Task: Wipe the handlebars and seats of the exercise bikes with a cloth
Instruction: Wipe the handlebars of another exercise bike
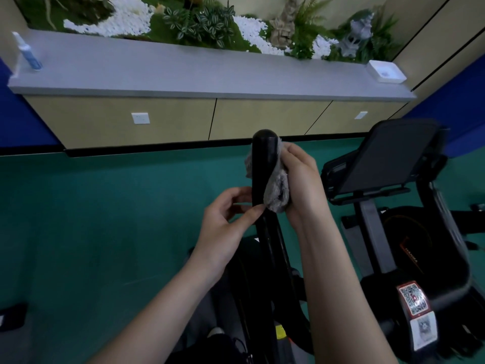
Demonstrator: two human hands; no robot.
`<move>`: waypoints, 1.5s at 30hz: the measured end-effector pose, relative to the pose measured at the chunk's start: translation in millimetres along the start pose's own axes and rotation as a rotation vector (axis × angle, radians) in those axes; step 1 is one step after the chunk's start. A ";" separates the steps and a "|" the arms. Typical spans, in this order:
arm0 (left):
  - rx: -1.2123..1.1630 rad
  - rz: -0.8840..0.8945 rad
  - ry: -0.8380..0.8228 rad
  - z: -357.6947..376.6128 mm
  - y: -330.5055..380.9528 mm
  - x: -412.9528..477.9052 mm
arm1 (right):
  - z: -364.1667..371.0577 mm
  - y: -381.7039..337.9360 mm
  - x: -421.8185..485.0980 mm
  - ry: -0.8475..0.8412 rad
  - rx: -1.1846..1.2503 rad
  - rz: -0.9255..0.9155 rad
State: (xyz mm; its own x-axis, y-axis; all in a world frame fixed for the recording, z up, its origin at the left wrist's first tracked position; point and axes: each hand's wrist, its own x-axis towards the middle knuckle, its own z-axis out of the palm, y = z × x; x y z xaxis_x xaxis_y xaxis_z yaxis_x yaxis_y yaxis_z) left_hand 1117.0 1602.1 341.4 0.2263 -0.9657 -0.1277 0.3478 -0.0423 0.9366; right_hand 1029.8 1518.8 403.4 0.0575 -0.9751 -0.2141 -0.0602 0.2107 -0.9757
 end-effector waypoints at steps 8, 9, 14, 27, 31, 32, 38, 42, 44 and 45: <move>0.021 0.043 0.001 0.9 1.9 0.4 | -4.6 14.5 -27.1 0.066 -0.336 -0.066; 0.026 0.044 -0.006 0.8 2.2 0.6 | -6.3 15.5 -32.0 0.072 -0.397 -0.089; 0.144 0.049 -0.061 -6.2 7.0 6.4 | -19.5 20.6 -54.5 0.118 -0.612 -0.181; 1.297 1.182 -0.163 -28.9 47.6 51.9 | -22.5 27.0 -81.6 0.251 -0.610 -0.172; 1.339 1.274 -0.408 -13.1 51.7 61.1 | -25.3 34.4 -93.1 0.317 -0.599 -0.168; 1.343 1.272 -0.451 -10.5 51.1 63.1 | -22.2 35.5 -94.3 0.358 -0.579 -0.188; 1.314 1.233 -0.508 -8.2 53.8 71.2 | 0.4 37.0 -95.0 0.438 -0.628 -0.396; 1.265 1.214 -0.515 -7.9 54.0 72.6 | -14.2 45.6 -114.3 0.416 -0.682 -0.406; 1.243 1.209 -0.515 -7.5 53.7 72.4 | -17.5 49.2 -121.6 0.436 -0.654 -0.394; 1.238 1.208 -0.516 -7.5 53.7 72.6 | -16.1 49.6 -121.1 0.448 -0.640 -0.393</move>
State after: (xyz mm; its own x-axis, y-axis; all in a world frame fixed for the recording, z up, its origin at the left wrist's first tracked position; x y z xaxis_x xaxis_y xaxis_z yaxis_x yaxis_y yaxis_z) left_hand 1159.0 1531.7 380.0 -0.5464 -0.5691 0.6145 -0.6402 0.7568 0.1317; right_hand 1003.8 1646.2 381.7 -0.1974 -0.9326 0.3022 -0.6737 -0.0949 -0.7329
